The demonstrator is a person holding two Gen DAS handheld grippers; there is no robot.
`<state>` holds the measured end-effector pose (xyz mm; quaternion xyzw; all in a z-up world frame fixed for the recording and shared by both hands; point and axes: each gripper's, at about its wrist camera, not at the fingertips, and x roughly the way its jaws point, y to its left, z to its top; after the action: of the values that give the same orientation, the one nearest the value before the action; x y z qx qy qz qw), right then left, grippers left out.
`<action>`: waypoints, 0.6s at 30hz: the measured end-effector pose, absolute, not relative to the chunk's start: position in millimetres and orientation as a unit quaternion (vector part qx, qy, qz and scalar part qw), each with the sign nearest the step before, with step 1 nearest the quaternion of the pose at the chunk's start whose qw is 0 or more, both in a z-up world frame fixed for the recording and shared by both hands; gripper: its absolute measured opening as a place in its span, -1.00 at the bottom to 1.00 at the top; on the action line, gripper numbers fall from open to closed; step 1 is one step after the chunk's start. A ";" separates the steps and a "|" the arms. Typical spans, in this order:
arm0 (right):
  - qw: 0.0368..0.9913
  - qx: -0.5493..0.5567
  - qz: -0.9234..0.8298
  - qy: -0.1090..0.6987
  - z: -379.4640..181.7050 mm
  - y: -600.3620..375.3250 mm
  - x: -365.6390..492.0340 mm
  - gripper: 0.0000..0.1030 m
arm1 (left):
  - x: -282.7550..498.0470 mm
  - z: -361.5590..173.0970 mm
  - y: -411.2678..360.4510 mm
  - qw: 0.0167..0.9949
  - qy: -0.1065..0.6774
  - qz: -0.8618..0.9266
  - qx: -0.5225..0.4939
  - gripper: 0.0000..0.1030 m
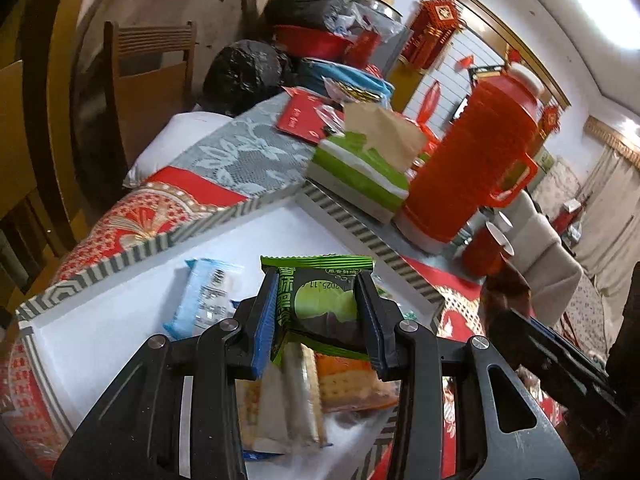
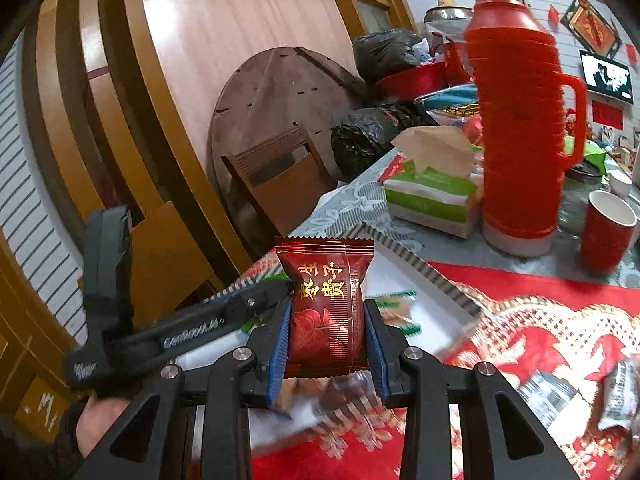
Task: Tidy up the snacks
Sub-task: 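Carry both packets into the white box and open both tools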
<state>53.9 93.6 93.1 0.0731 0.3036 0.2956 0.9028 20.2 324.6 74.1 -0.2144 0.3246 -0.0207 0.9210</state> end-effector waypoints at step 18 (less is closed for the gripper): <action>0.906 0.082 0.253 0.328 58.5 108.3 86.9 -0.34 | 27.4 60.3 337.7 0.914 0.343 0.023 -0.216 -0.27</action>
<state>86.9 108.3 58.5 0.0816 0.3279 0.2533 0.9065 27.4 337.7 60.3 -0.2155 0.3426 0.0225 0.9141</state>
